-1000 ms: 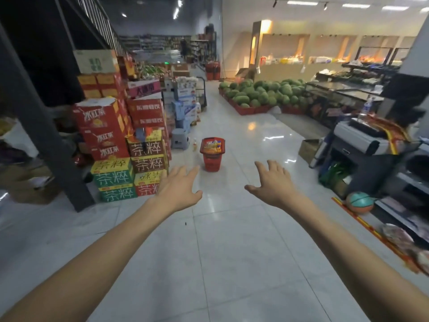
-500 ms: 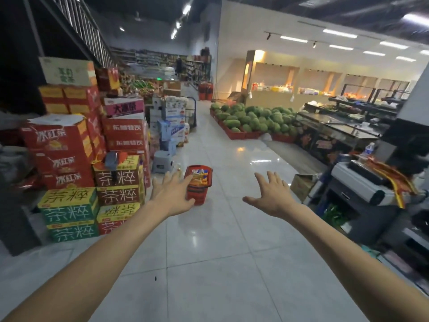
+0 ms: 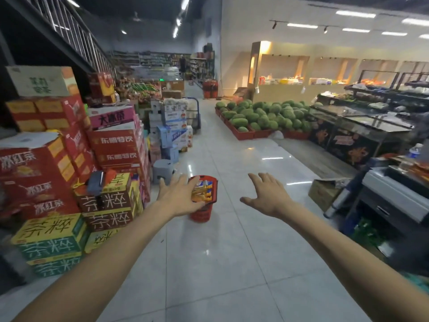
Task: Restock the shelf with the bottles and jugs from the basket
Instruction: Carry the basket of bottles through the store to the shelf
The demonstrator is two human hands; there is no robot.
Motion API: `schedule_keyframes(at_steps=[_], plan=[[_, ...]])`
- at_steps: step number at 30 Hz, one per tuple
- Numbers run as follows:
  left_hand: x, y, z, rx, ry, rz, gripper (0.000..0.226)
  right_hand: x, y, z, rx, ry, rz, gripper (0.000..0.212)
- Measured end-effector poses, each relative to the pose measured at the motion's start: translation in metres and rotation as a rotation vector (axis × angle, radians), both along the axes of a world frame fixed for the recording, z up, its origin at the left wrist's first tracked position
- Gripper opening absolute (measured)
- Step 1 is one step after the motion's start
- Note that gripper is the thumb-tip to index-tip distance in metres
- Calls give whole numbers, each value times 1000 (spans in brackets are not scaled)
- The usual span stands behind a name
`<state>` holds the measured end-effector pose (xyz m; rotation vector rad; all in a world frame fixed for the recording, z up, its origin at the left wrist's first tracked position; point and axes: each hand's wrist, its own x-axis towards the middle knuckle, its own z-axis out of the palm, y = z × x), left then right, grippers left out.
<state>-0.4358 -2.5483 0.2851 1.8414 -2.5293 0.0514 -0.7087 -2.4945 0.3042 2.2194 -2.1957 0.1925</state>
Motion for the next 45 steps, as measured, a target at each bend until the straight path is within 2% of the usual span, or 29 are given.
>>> schedule_keyframes(at_steps=[6,12,19,23,26,31,35,39,45], plan=[[-64,-151,13,16,4,10,96,-68,-151,8,-33,-29,-7,86],[-97,-258,-3,65,-3,18,96,-103,-277,-5,27,-13,17,87],[-109,-394,-68,168,-20,32,97,-117,-438,-64,131,30,73,89],[-111,-490,-103,162,28,79,101,-113,-532,-99,186,5,60,88],[-113,-545,-127,227,69,124,100,-110,-586,-122,267,1,74,89],[-116,-625,-145,367,39,178,99,-125,-677,-142,318,-5,101,90],[-128,-690,-170,364,27,196,95,-145,-752,-161,369,12,116,90],[-151,-755,-196,404,14,239,103,-168,-836,-191,428,41,177,92],[-187,-841,-218,418,79,415,98,-198,-971,-216,436,36,313,93]])
